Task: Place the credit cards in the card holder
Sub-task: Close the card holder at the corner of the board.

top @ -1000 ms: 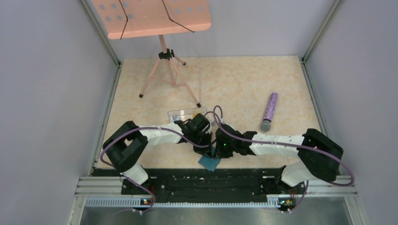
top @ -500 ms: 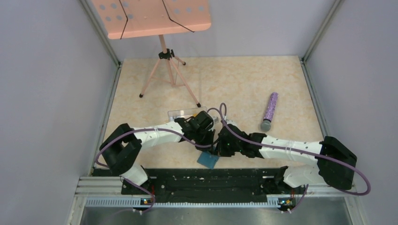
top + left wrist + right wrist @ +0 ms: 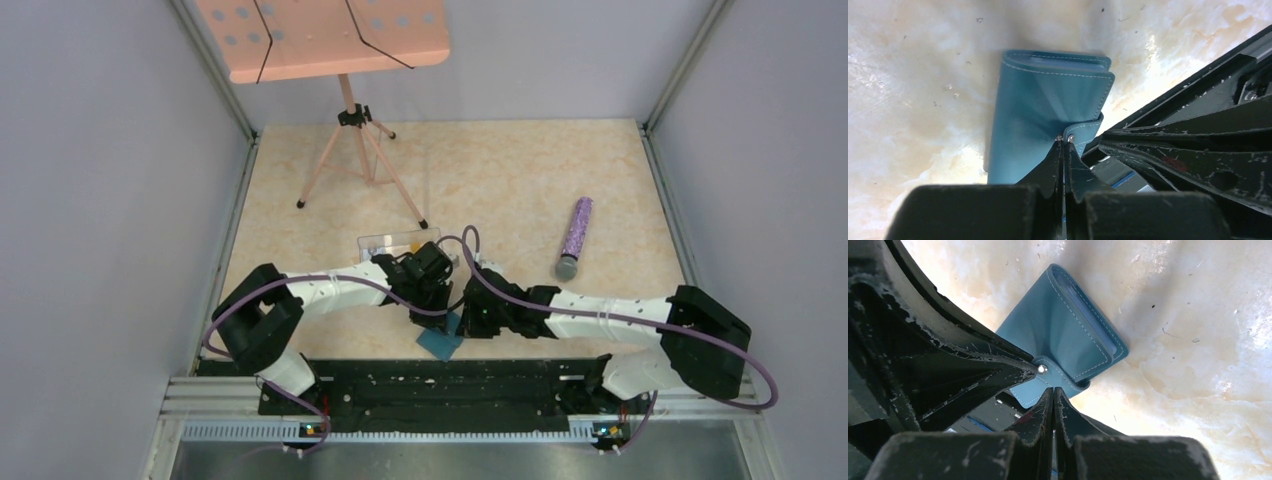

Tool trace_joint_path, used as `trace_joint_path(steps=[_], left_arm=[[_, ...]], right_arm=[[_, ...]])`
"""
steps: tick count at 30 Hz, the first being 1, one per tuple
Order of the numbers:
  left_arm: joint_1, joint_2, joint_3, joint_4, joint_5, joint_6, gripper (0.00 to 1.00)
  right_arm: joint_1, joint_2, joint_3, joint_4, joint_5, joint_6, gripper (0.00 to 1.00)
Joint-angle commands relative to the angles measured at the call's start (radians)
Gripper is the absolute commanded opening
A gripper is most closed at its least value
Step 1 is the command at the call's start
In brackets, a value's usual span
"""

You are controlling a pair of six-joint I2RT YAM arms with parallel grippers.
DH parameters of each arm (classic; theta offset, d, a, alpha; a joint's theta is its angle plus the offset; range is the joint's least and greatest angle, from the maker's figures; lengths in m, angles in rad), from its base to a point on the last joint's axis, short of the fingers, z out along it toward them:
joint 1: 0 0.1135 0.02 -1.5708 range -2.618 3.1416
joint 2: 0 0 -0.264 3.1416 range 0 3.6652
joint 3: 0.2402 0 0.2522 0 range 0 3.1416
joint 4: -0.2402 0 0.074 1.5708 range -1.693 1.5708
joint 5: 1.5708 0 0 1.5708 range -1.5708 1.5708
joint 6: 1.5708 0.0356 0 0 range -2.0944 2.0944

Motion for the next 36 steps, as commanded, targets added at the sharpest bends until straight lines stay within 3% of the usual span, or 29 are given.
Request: trace_joint_path(steps=[1,21,36], left_arm=[[-0.004,-0.017,-0.022,-0.011,-0.026,0.016,0.00],[-0.006,0.061,-0.035,-0.012,-0.071,0.036,0.00],[-0.015,0.162,-0.016,-0.016,-0.110,0.079,0.00]], right_arm=[[0.017,0.029,0.008,0.063,-0.016,-0.027,0.00],[0.016,0.157,0.070,0.138,-0.072,-0.072,0.00],[0.016,0.242,0.080,0.051,-0.061,-0.088,0.00]])
